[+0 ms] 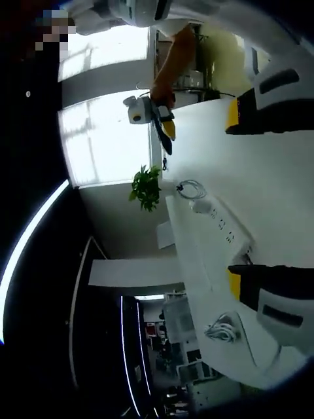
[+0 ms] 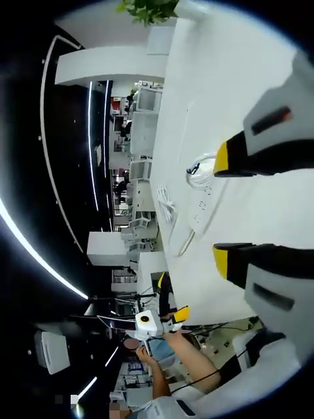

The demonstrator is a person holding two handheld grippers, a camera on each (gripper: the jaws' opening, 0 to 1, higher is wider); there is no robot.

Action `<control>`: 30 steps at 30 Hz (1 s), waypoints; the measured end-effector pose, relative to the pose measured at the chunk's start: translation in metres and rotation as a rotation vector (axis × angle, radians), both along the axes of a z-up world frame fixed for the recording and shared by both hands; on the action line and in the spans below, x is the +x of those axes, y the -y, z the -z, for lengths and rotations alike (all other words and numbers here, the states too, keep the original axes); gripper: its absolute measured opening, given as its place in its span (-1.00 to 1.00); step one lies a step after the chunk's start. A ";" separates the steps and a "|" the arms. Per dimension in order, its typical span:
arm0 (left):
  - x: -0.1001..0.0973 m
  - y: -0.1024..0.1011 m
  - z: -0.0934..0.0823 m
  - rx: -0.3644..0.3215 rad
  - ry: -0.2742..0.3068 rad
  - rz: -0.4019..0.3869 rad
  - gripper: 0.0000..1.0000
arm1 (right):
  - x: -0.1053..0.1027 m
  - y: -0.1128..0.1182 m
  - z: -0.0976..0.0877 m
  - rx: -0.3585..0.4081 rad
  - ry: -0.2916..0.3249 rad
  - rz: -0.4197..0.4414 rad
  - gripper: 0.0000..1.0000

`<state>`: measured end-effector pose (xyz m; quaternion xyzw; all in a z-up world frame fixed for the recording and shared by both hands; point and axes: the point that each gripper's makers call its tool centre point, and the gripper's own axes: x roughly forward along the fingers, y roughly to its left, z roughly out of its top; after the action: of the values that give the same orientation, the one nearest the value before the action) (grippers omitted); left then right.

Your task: Straighten the power strip on the desk, plug the charger into it

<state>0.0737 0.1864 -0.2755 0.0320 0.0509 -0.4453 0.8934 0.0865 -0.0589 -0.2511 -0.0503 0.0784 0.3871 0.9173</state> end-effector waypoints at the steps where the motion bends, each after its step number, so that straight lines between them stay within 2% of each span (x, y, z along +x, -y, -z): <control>1: -0.001 -0.001 0.001 -0.003 -0.001 -0.003 0.66 | -0.001 0.002 0.001 0.005 -0.004 0.002 -0.23; 14: 0.001 -0.006 0.003 -0.001 -0.002 -0.021 0.66 | -0.008 0.011 0.012 0.002 -0.023 0.013 -0.23; 17: 0.002 -0.006 0.004 0.000 -0.003 -0.022 0.66 | -0.009 0.013 0.013 0.017 -0.043 0.018 -0.23; 30: 0.003 -0.002 0.012 0.024 -0.004 -0.016 0.73 | -0.008 0.014 0.018 0.018 -0.043 0.021 -0.23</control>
<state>0.0767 0.1888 -0.2878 0.0414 0.0584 -0.4377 0.8963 0.0785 -0.0731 -0.2691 -0.0329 0.0949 0.3791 0.9199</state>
